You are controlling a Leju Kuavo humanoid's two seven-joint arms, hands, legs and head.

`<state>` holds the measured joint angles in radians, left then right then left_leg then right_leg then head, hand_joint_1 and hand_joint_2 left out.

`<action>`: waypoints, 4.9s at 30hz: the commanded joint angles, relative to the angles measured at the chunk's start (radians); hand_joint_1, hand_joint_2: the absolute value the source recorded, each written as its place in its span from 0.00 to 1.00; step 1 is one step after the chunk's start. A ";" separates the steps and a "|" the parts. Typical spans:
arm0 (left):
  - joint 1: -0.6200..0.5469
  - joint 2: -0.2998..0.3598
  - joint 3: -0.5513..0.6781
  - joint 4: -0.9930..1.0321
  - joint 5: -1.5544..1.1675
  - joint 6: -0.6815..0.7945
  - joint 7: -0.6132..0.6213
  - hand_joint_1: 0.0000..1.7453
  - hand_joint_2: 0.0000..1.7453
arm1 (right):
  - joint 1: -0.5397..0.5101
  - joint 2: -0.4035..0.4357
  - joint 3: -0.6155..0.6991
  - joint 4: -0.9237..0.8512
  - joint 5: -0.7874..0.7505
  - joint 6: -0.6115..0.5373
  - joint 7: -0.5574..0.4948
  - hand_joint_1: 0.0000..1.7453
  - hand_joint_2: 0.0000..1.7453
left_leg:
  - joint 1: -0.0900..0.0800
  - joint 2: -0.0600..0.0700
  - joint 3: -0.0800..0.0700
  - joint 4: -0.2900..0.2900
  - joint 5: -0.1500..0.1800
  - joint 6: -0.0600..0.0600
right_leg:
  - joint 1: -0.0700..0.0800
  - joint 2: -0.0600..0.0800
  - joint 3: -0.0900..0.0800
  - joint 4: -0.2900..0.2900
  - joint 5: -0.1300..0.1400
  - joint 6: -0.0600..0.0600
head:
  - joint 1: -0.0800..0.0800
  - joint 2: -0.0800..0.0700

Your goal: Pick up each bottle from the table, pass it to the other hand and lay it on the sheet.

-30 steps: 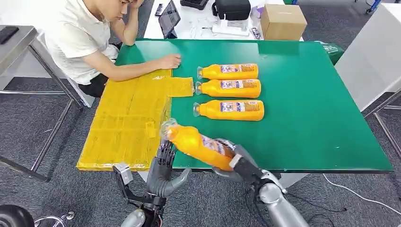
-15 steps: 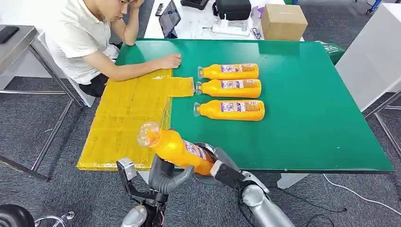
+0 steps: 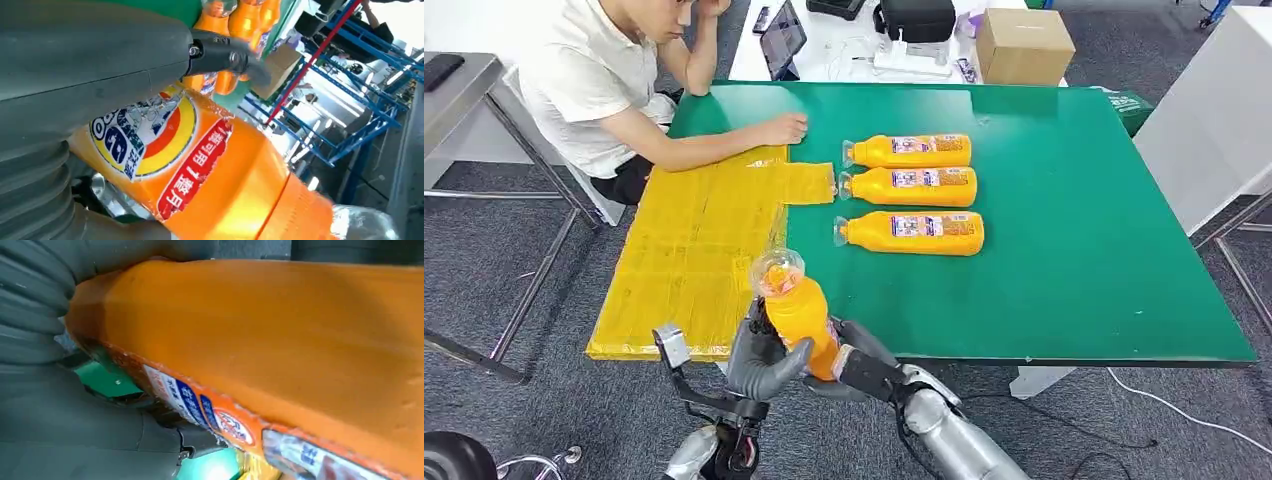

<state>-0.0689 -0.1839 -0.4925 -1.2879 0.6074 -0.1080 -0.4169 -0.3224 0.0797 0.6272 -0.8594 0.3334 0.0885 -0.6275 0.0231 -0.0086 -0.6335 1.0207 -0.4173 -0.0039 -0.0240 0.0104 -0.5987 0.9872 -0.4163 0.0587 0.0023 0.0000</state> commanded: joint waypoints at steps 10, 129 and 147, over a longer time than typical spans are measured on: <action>-0.086 0.027 -0.133 0.141 -0.081 -0.042 0.047 1.00 1.00 | -0.043 0.030 0.127 0.130 -0.016 0.006 -0.015 1.00 1.00 | 0.000 -0.002 0.002 -0.001 0.000 0.001 | 0.000 -0.003 0.002 -0.001 -0.001 -0.002 | 0.000 0.000; -0.540 0.053 0.117 0.733 -1.293 0.533 0.231 1.00 1.00 | 0.189 0.139 -0.167 -0.286 -0.202 -0.464 -0.071 0.00 1.00 | 0.000 -0.002 0.001 -0.001 0.002 0.000 | 0.001 -0.003 0.001 0.000 0.000 -0.002 | 0.000 0.000; -0.609 0.071 0.104 0.876 -1.381 0.542 0.334 1.00 1.00 | 0.181 0.141 -0.165 -0.255 -0.207 -0.469 -0.071 0.00 1.00 | 0.001 0.002 0.004 -0.001 0.000 0.001 | 0.002 0.000 0.005 -0.001 0.000 -0.004 | 0.000 0.000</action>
<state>-0.6157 -0.1167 -0.3872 -0.5481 -0.7691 0.4372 -0.0908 -0.1029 0.2331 0.4665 -1.1791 0.1335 -0.3800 -0.6992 0.0238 -0.0089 -0.6342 1.0206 -0.4154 -0.0049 -0.0237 0.0106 -0.5990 0.9880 -0.4160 0.0582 0.0027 0.0000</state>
